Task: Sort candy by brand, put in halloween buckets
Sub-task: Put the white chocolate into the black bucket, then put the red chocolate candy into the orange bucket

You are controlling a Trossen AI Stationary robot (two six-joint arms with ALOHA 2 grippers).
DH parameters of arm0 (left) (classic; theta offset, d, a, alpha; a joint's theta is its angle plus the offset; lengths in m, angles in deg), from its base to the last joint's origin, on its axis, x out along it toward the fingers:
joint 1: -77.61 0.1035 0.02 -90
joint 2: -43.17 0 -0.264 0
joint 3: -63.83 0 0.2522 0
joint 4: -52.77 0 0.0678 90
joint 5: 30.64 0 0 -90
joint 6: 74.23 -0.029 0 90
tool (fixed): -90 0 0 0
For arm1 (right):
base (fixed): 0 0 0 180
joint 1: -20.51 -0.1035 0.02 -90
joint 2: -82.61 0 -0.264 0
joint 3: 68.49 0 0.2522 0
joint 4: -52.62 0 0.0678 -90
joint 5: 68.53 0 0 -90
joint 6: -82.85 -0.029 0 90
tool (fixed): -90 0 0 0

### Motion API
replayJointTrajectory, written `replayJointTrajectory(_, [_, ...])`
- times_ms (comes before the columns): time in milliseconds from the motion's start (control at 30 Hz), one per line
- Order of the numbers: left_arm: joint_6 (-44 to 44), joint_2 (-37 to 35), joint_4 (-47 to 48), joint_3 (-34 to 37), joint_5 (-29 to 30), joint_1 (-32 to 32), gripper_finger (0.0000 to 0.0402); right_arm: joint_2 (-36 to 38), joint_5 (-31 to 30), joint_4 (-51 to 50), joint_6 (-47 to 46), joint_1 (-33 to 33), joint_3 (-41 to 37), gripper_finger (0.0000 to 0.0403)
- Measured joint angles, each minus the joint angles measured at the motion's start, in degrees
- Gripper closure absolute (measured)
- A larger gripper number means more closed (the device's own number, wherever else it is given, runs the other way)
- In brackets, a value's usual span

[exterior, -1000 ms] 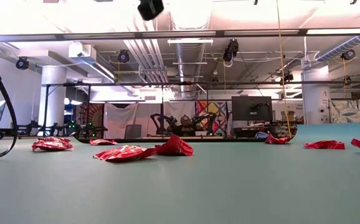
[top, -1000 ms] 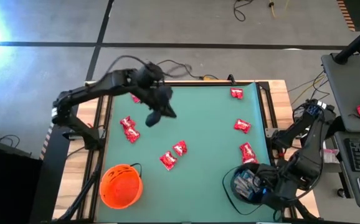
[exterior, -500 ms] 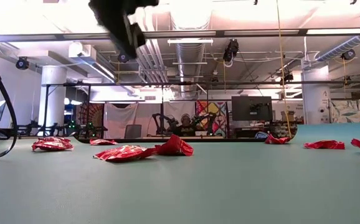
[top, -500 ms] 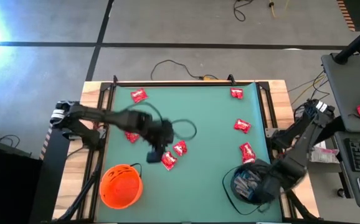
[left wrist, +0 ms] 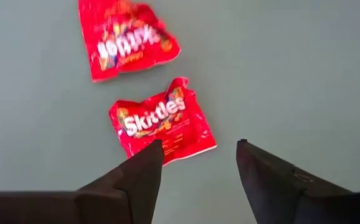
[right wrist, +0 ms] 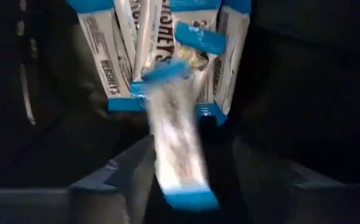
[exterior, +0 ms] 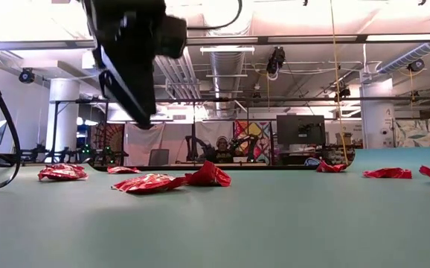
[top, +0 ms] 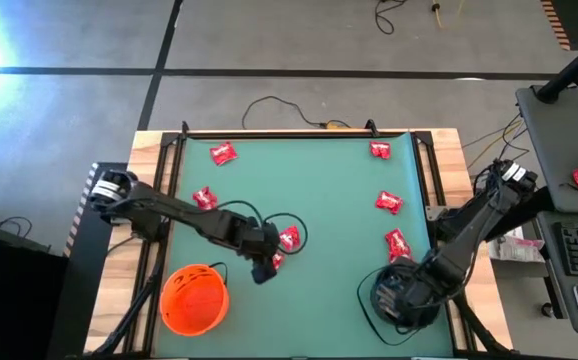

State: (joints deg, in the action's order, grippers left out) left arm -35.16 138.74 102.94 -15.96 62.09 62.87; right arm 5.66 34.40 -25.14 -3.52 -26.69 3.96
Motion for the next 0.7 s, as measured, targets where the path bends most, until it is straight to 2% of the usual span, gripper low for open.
replayJointTrajectory(167, [3.7, 4.2, 0.0, 0.1, 1.4, 0.0, 0.0192, 0.0, -0.7, -1.5, -0.1, 0.0, 4.4, 0.0134])
replayJointTrajectory(333, [0.9, 10.4, -0.1, 0.1, 0.5, 2.0, 0.0181, 0.0, -5.3, -5.8, 1.8, 0.0, 12.0, 0.0089])
replayJointTrajectory(433, [0.6, 13.2, -0.6, -0.2, 0.5, 3.0, 0.018, 0.0, -8.3, -8.0, 3.9, 0.0, 16.1, 0.0078])
replayJointTrajectory(600, [0.1, 15.7, -0.6, -1.0, 1.9, 3.1, 0.0182, 0.0, -8.6, -7.9, 8.1, 0.4, 19.6, 0.0076])
replayJointTrajectory(700, [0.3, 15.9, -1.1, -0.9, 3.5, 2.9, 0.0199, 0.0, -10.0, -8.2, 8.3, 0.6, 20.0, 0.0078])
